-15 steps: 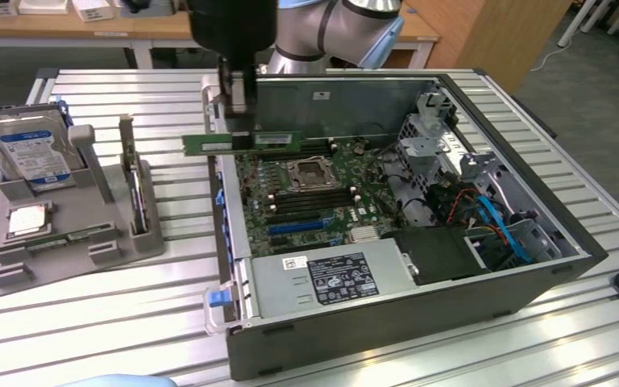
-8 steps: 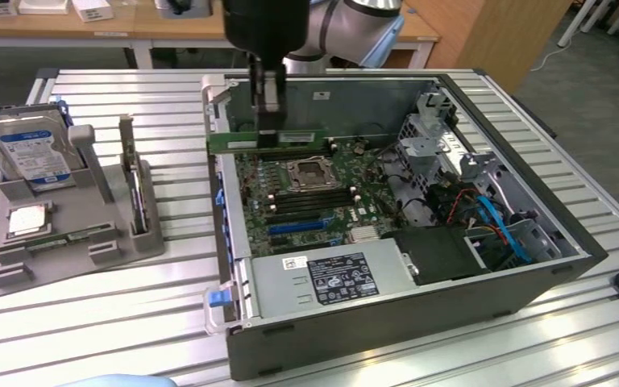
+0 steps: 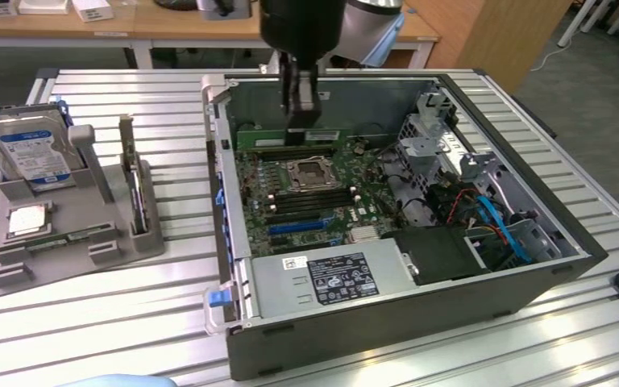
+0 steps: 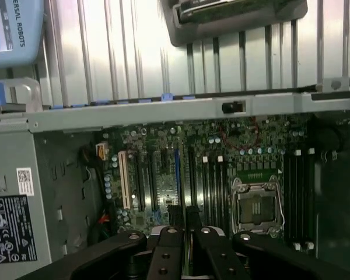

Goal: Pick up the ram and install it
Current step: 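Pick up the ram and move it above insertion slot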

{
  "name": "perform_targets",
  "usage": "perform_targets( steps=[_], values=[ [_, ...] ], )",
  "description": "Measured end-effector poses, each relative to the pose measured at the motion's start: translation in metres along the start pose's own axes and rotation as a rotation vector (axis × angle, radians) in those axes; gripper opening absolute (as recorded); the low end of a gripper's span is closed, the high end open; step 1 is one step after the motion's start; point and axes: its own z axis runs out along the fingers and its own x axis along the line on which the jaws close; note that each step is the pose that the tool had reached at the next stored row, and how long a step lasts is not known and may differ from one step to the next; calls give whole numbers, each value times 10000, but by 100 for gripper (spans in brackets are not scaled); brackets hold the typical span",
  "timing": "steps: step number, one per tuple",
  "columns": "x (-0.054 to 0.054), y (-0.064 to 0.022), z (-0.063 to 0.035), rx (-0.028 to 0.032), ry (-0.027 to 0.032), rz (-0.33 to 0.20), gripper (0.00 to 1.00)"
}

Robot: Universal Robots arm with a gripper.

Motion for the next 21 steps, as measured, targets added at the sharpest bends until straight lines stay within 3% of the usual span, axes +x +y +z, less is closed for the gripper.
perform_targets(
  steps=[5,14,21],
  values=[
    [-15,-155,7,-1,-11,-3,13],
    [-20,-211,10,-1,-10,-3,13],
    [-34,-361,17,-1,-10,-3,13]
  ],
)
